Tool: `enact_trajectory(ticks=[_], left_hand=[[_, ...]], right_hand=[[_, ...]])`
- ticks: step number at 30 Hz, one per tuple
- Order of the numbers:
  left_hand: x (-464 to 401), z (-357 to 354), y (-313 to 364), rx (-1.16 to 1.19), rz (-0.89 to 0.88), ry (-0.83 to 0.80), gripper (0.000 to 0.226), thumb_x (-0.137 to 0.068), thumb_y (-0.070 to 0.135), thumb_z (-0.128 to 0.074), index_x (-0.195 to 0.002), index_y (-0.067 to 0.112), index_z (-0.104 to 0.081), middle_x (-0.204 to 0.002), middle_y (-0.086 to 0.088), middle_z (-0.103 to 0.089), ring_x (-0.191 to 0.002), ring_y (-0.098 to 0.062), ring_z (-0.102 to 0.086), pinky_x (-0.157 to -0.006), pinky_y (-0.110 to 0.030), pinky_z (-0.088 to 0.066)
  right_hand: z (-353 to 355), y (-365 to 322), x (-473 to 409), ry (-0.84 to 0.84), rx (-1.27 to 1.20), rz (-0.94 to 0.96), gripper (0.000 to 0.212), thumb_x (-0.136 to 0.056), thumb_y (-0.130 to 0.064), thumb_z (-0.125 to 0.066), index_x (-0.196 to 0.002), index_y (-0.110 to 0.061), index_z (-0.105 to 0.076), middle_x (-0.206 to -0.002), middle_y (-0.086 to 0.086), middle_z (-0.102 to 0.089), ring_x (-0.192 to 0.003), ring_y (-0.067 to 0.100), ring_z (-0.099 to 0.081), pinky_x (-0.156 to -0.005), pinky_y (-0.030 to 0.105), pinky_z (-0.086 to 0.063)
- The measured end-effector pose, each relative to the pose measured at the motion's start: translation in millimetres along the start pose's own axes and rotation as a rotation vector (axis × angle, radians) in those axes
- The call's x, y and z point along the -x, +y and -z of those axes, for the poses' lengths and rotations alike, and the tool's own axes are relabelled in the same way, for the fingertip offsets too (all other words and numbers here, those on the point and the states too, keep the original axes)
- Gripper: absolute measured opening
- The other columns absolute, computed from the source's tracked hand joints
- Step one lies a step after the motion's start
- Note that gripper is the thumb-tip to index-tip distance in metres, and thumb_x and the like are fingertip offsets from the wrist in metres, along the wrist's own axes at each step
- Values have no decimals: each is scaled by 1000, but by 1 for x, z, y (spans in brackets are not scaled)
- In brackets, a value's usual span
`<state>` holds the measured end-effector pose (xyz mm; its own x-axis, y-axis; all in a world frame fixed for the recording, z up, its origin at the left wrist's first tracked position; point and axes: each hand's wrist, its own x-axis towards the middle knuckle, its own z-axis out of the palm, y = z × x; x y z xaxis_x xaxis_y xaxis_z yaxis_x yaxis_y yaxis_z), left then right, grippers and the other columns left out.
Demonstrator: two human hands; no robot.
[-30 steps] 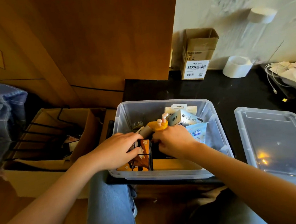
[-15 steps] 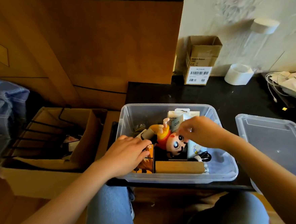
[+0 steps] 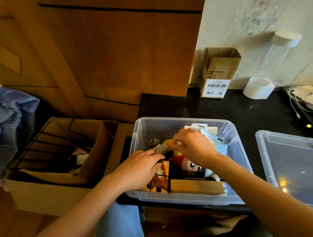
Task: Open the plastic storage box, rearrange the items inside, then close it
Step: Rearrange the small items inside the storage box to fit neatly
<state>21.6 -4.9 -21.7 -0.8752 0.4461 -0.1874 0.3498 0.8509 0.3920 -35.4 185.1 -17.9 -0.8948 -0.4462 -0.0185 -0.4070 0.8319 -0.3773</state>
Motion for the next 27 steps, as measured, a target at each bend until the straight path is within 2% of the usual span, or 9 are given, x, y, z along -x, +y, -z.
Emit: enact_trajectory(ticks=[2,5,8,10,13,17,21,24,27], left_hand=[[-3,4,-3,96,20,-30,38,-102,31,-34,-138,27,-45,-137,9,-44,-122,-8,-44,-103,-25,-35],[-9,8,-4,183,45,-38,36,-102,27,-35,-136,26,-47,-136,12,-41,-101,2,-47,-89,-14,-36],[-21,10,-3,196,96,-21,37,-101,25,-38,-137,23,-46,-139,6,-40,-119,-8,-46,-100,-23,-36],[-31,11,-2,197,141,-7,38,-99,26,-44,-137,21,-45,-138,1,-42,-121,-14,-48,-99,-26,-39],[-49,10,3,229,136,-47,46,-93,37,-54,-136,22,-44,-132,-2,-49,-111,-15,-54,-94,-30,-46],[-69,2,14,324,105,-102,53,-88,47,-58,-134,26,-42,-131,5,-52,-112,-13,-53,-92,-32,-47],[-79,-10,19,211,152,30,25,-94,48,-48,-100,25,-55,-96,9,-63,-83,-9,-58,-68,-26,-42],[-79,-12,22,153,165,104,32,-95,51,-43,-78,26,-53,-69,10,-57,-63,-5,-55,-55,-25,-35],[-73,-6,21,205,200,233,35,-96,48,-40,-77,25,-57,-57,8,-54,-52,-3,-51,-47,-23,-31]], right_hand=[[12,2,8,194,-141,-16,14,-93,-23,-53,-92,-15,-65,-89,2,-65,-75,13,-57,-61,15,-40],[37,11,25,445,-373,-53,7,-90,-15,-58,-90,-16,-65,-72,-7,-63,-65,11,-61,-59,23,-49],[48,21,37,266,-261,-105,8,-91,-21,-57,-90,-26,-63,-76,-12,-62,-63,6,-61,-55,20,-49],[41,27,43,133,-132,-171,11,-93,-26,-53,-96,-26,-64,-85,-9,-65,-70,9,-62,-57,21,-50],[29,36,50,178,-77,-280,18,-94,-25,-52,-106,-21,-64,-98,-1,-69,-79,14,-64,-67,24,-53],[29,52,57,241,13,-365,17,-93,-21,-52,-105,-22,-64,-113,1,-65,-85,16,-64,-65,19,-48],[27,58,64,55,197,-345,36,-87,-31,-61,-122,-26,-53,-125,-2,-58,-100,14,-61,-75,21,-48],[27,56,63,-24,254,-337,39,-83,-40,-65,-118,-26,-57,-121,-2,-61,-103,14,-59,-78,25,-51],[37,63,65,112,260,-309,27,-83,-42,-64,-100,-23,-67,-97,-4,-62,-90,12,-54,-66,23,-46]])
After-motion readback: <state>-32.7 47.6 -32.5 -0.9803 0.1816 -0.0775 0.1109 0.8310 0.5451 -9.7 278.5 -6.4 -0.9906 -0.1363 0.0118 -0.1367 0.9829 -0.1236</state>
